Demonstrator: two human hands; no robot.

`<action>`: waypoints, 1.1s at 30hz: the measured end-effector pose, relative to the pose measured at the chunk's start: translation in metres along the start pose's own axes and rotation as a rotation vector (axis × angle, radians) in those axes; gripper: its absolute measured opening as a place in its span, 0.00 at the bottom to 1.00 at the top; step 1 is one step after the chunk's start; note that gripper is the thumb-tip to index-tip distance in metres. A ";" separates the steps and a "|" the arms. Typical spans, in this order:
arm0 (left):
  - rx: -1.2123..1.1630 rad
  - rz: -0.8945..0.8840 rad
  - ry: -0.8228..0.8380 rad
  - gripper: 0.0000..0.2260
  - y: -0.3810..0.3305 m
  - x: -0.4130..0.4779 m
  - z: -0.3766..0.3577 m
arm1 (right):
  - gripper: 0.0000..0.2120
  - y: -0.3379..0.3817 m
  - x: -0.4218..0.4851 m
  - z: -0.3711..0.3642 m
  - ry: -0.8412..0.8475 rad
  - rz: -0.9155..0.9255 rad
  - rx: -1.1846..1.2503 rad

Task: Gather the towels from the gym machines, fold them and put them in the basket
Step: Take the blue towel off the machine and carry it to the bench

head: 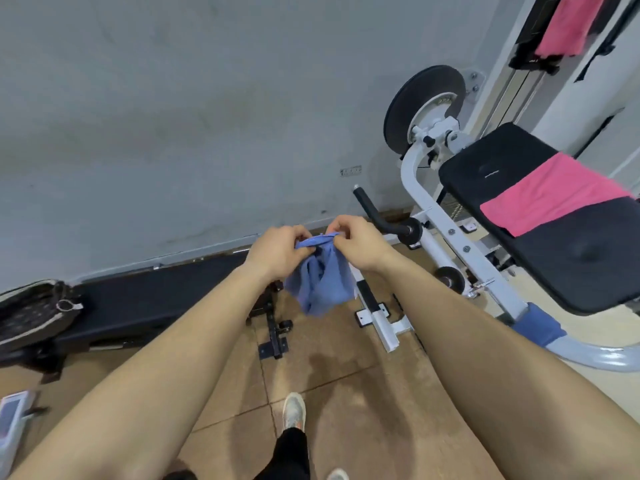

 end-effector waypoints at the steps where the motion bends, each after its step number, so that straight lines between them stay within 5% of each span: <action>1: -0.005 0.040 -0.009 0.05 0.010 -0.018 0.003 | 0.10 0.005 -0.006 -0.011 0.031 0.011 0.008; 8: -0.138 0.260 -0.009 0.18 0.085 -0.135 0.016 | 0.03 0.053 -0.037 -0.096 0.181 0.091 0.015; 18: -0.105 0.496 -0.040 0.14 0.197 -0.299 0.048 | 0.07 0.124 -0.075 -0.244 0.425 0.229 -0.232; 33: 0.102 0.607 0.011 0.10 0.346 -0.500 0.098 | 0.13 0.236 -0.130 -0.385 0.119 0.276 -0.547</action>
Point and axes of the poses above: each hand's wrist, its own x-axis towards the middle knuckle, its own z-axis out of the back of the hand, y = z × x, the point moved 10 cm from there along x, towards the middle knuckle, and after that the axes turned 7 degrees about -z, right-handed, at the moved point
